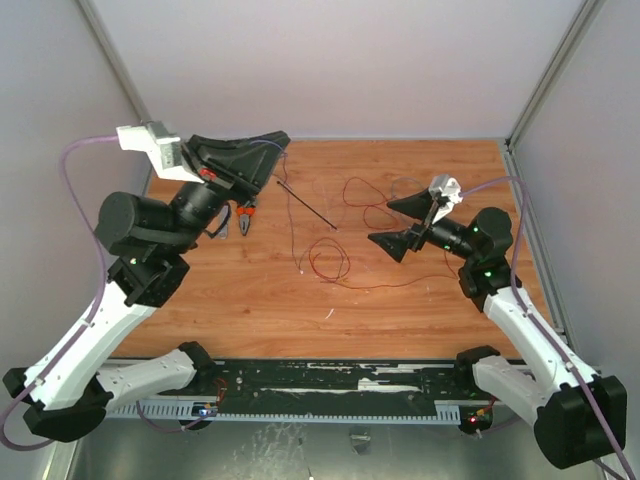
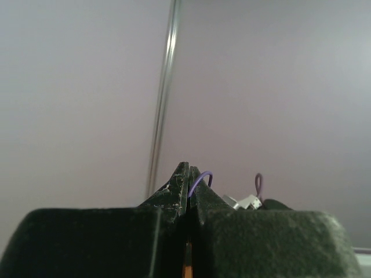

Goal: Zip-tie the wires
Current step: Straighten the cable at the center of the board.

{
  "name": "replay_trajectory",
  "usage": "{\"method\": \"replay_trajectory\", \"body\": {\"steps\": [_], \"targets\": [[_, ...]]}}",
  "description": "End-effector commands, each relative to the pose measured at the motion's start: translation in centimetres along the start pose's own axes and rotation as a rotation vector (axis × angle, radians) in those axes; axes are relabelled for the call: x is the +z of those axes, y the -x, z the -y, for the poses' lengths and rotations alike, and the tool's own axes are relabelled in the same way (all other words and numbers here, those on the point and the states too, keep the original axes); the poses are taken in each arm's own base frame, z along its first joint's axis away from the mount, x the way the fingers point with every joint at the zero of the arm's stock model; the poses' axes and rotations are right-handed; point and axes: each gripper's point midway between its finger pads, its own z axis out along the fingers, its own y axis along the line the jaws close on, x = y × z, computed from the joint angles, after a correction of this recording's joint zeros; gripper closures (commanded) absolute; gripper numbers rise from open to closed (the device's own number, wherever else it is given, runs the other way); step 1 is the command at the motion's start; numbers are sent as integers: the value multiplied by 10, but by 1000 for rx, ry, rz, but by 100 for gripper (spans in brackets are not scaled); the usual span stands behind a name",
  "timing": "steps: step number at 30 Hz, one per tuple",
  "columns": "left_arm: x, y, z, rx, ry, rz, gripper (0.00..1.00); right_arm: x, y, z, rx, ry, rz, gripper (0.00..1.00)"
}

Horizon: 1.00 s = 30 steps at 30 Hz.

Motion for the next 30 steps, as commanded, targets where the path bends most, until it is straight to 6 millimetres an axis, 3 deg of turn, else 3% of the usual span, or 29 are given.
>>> {"method": "replay_trajectory", "body": {"steps": [1,6,10,17,30], "targets": [[0,-26,-6,-28,10,-35,100,10,-3,-1,-32,5,8,1],[-18,-62,-46,13,196,-84,100,25,-22,-21,-82,83,-28,1],[-31,-79,-67,49,298,-125,100,36,-55,-33,-159,113,-81,1],[-34,-81,-68,50,307,-124,100,54,-121,-53,-244,206,-232,1],[-34,-65,-64,58,296,-96,100,76,-178,-63,-212,271,-373,1]]}}
